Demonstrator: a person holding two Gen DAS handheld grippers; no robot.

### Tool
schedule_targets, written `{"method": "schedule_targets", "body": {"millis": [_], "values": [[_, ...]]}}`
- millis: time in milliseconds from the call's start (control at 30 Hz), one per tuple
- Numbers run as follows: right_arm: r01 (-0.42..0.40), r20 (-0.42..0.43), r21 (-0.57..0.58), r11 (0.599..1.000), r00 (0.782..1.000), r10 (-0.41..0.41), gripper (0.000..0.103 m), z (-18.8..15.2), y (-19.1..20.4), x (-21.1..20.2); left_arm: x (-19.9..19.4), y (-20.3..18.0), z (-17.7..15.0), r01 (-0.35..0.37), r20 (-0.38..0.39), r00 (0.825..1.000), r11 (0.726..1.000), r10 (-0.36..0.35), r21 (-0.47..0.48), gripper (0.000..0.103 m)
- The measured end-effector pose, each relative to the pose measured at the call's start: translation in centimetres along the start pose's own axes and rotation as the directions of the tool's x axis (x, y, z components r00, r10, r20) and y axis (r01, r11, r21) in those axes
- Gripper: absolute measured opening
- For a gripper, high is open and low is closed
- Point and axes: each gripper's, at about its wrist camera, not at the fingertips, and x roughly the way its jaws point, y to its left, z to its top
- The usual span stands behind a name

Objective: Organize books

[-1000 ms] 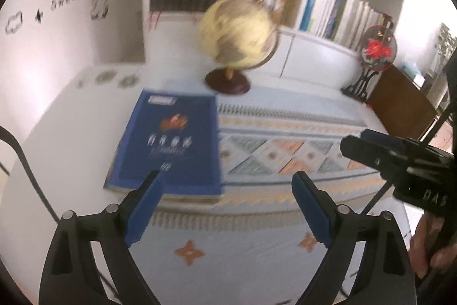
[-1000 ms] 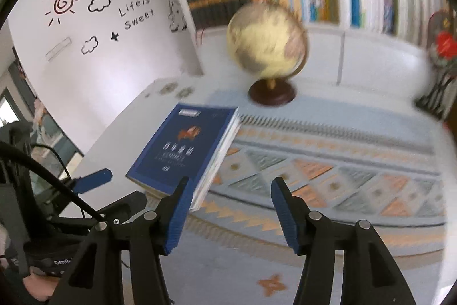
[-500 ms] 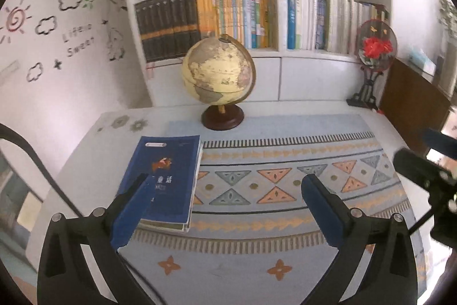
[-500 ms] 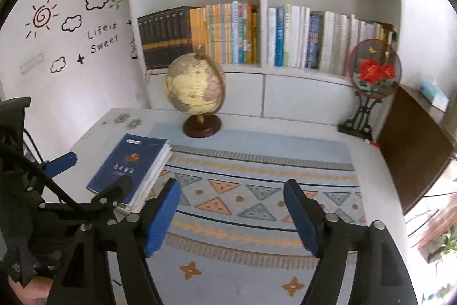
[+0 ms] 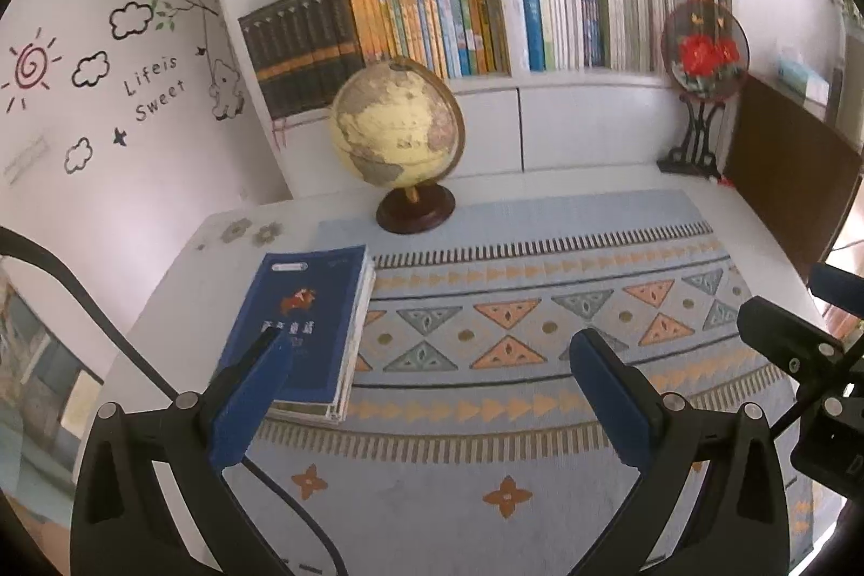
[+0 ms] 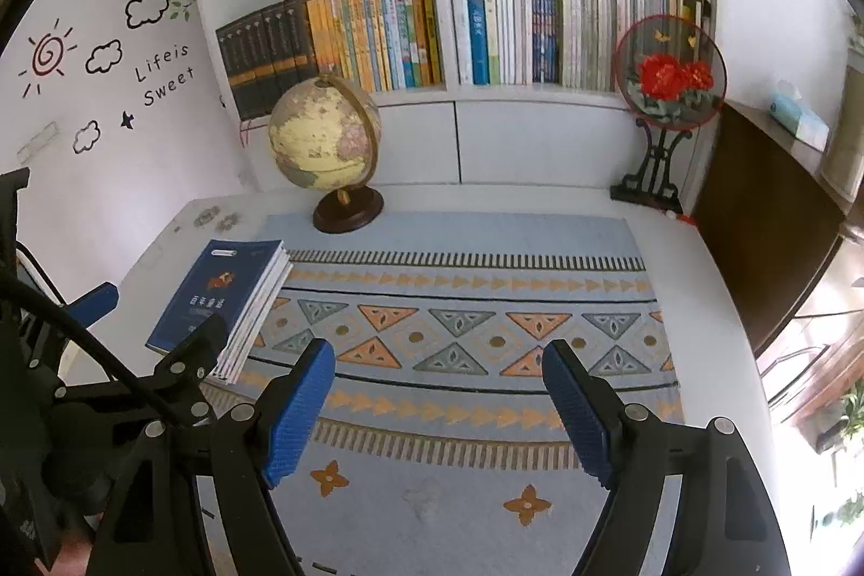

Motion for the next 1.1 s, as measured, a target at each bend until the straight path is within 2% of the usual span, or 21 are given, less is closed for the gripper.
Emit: {"method": "schedule_targets", "body": {"millis": [333, 500, 1100], "values": [[-0.030, -0.068, 0.067, 0.997, 0.997, 0.035, 0.077, -0.3, -1.7, 2.0, 0.9, -1.1, -0.2, 0.009, -0.045, 0.999, 1.000, -0.008, 0.009, 0.102], [-0.022, -0.079, 0.077, 0.997, 0.996, 0.028, 0.077, -0.3, -2.4, 2.6, 1.6, -1.8, -0.2, 0.047, -0.069, 0.997, 0.999, -0.046, 0.002, 0.102], [0.005, -0.115, 0.093, 0.996, 0.993, 0.006, 0.077, -0.3, -4.0, 4.5, 3.8, -3.2, -0.3, 0.078, -0.132, 0.988, 0.997, -0.079, -0.009, 0.102]]}}
